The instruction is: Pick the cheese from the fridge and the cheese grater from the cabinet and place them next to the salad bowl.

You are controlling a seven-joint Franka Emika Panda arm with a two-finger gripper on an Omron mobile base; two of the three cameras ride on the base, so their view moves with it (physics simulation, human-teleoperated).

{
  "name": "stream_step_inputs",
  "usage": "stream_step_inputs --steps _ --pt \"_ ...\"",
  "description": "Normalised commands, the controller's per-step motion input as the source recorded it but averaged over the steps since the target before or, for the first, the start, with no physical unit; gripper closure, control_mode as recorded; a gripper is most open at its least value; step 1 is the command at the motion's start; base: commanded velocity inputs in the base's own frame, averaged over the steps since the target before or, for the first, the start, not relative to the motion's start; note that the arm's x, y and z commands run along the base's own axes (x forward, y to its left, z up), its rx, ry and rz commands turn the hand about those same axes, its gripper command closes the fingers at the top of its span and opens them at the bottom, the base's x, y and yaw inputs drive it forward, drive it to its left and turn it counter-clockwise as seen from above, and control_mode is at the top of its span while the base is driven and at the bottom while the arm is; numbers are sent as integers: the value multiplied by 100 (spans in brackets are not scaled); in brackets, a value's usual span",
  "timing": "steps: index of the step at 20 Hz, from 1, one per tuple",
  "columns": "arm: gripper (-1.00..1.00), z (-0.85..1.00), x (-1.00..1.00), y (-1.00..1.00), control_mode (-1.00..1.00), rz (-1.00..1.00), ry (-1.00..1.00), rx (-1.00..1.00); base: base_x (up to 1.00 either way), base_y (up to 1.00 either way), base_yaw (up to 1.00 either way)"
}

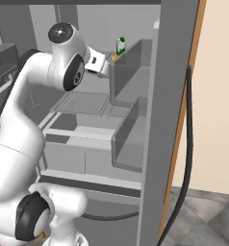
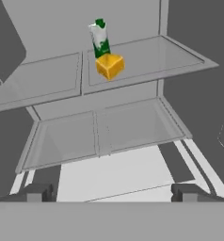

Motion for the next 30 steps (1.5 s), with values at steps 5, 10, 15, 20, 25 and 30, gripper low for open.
stream_step_inputs --steps 5,10,15,20,25,30 --pt "-100 0 68 -1 -100 0 0 -7 0 0 0" --pt "-100 0 44 0 -100 0 0 -2 0 0 0" --pt "-100 -15 53 0 -100 0 0 0 0 0 0" --pt "-100 -16 53 0 -100 0 0 0 0 0 0" --pt "-100 1 41 -1 -100 0 0 0 0 0 0" --pt "-100 0 58 -13 -100 0 3 0 0 0 0"
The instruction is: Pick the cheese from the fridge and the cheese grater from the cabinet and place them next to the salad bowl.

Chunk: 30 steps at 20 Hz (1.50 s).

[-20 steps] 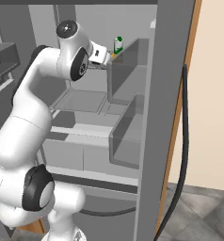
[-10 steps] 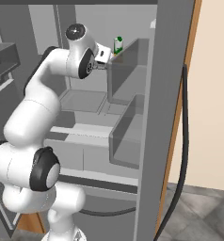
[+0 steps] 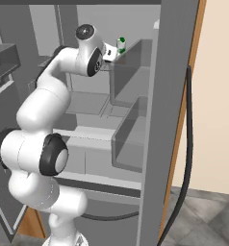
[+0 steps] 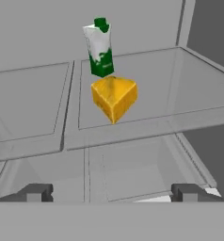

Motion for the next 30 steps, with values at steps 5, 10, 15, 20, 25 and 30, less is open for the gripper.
stream_step_inputs --steps 5,10,15,20,25,30 --pt "-100 0 50 -16 -100 0 0 0 0 0 0" --pt "-100 -22 44 -12 -100 0 2 0 0 0 0" --pt "-100 -14 35 0 -100 0 1 0 0 0 0" --pt "-100 0 46 0 -100 0 0 0 0 0 0" --pt "-100 0 36 0 -100 0 0 0 0 0 0" --pt "-100 -3 7 0 -100 0 0 0 0 0 0"
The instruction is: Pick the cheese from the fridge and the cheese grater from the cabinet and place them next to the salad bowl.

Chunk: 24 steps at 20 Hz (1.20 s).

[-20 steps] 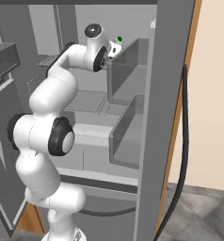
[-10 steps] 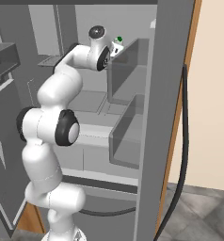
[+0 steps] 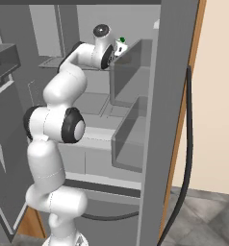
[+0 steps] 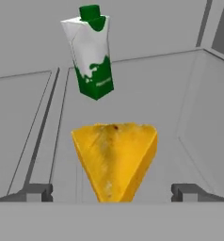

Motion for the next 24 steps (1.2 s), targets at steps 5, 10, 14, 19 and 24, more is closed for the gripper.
stream_step_inputs --steps 5,10,14,19,24 --pt "-100 -39 6 0 -100 0 0 0 0 0 0" --pt "-100 -23 7 0 -100 0 0 0 0 0 0" --pt "-100 0 29 0 -100 0 0 0 0 0 0" --pt "-100 0 29 2 -100 0 -1 -1 0 0 0" --pt "-100 0 0 0 -100 0 0 0 0 0 0"
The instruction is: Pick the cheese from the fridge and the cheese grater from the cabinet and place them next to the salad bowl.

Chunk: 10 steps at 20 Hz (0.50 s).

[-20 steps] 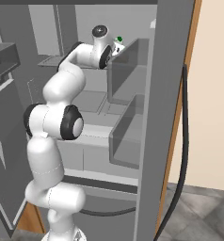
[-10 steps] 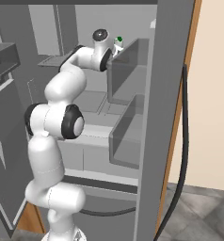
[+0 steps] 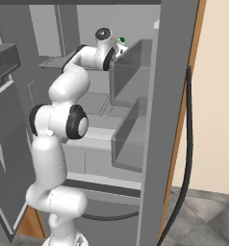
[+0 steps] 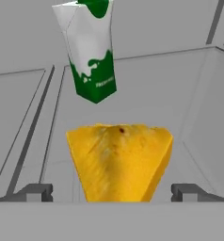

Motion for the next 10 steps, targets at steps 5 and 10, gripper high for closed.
stream_step_inputs --steps 5,10 --pt "100 0 0 0 -100 0 0 0 0 0 0" --pt "100 0 -31 0 -100 0 -5 0 0 0 0"
